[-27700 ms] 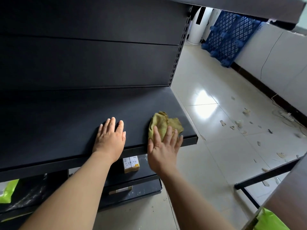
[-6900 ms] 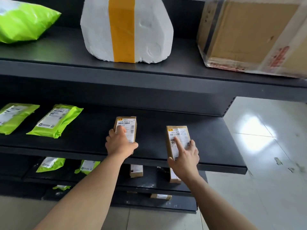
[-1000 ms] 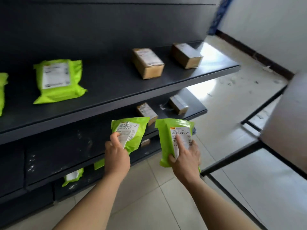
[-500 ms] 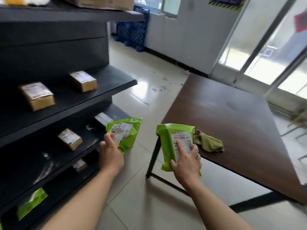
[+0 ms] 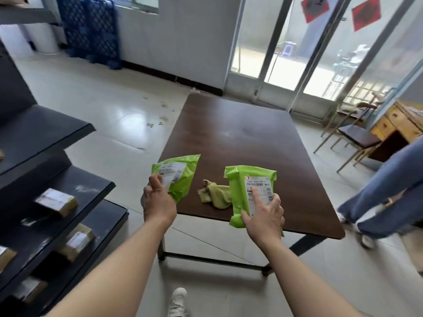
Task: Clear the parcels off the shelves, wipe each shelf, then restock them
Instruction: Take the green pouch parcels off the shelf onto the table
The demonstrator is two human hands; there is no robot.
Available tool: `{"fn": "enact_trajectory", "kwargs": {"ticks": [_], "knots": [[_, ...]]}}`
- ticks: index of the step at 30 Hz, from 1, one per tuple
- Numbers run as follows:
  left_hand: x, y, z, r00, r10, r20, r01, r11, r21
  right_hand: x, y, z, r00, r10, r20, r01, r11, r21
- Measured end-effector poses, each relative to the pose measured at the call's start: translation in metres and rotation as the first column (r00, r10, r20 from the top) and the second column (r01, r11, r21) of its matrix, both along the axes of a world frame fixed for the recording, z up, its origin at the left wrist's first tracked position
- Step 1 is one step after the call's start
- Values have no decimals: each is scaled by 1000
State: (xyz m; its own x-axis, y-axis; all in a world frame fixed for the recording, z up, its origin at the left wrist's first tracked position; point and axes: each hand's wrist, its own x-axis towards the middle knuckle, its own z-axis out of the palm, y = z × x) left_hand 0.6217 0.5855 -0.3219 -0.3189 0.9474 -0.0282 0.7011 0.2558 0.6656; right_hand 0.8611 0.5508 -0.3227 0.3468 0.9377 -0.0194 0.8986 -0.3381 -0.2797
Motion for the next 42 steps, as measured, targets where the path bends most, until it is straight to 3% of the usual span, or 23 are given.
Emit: {"fn": "enact_trajectory", "kwargs": {"ticks": [7,17,29,35,39,42], "knots": [[43,101,-3,998,30,48,-25,993,-111,36,106,-4,997,-71,-2,71,995,-73],[72,232,-43,999,-39,-29,31,970,-242,54,230,-38,989,-139,-42,130,975,-182],[59,296,-103,986,25,-165,-83,932,-352,36,309,-100,997,-37,-63,16,953,-304],[48,301,-129,952,-73,-296,-90,860,-502,31,327,-123,996,3,-85,-32,937,-347],[42,298,-141,949,-113,-295,-91,796,-599,29,325,-135,994,23,-102,-58,931,-360],[42,297,-137,958,-105,-267,-77,803,-591,31,325,-136,994,43,-105,-80,924,-375]]}}
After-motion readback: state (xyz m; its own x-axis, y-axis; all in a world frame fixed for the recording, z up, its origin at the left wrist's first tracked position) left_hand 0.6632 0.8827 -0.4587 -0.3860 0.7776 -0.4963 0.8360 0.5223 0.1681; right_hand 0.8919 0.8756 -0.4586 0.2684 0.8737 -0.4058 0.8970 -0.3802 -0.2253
